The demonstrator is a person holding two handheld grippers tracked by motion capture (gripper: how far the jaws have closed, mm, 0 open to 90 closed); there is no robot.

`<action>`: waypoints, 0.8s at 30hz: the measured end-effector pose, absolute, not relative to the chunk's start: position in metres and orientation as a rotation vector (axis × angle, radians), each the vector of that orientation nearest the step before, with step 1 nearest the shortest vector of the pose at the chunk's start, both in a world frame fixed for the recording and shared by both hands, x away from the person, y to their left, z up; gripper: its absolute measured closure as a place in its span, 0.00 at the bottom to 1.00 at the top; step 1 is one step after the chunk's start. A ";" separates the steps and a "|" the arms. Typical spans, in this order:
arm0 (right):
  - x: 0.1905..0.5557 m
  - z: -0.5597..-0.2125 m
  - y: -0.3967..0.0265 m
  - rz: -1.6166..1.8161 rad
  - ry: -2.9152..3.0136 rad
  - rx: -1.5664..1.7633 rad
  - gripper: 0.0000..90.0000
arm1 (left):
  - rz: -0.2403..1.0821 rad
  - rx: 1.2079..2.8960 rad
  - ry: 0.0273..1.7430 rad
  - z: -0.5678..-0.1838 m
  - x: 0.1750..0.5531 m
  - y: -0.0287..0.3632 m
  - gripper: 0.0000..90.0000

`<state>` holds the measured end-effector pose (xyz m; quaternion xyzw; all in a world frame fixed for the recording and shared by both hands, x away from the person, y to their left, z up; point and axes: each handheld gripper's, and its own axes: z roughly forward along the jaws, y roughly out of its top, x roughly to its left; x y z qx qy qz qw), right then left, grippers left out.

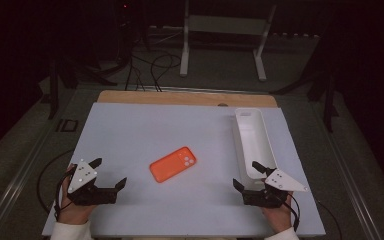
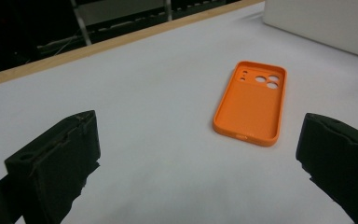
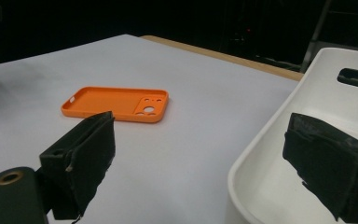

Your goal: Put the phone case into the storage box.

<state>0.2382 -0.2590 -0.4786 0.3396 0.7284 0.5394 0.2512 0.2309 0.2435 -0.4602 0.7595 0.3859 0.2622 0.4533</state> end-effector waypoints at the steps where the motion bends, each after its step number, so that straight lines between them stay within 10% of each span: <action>1: 0.239 -0.479 -0.259 1.465 1.985 0.925 0.10 | 0.646 1.875 0.953 -0.460 0.231 0.243 0.00; 24: 0.237 -0.482 -0.260 1.469 1.973 0.958 0.10 | 0.611 1.995 0.962 -0.450 0.249 0.224 0.00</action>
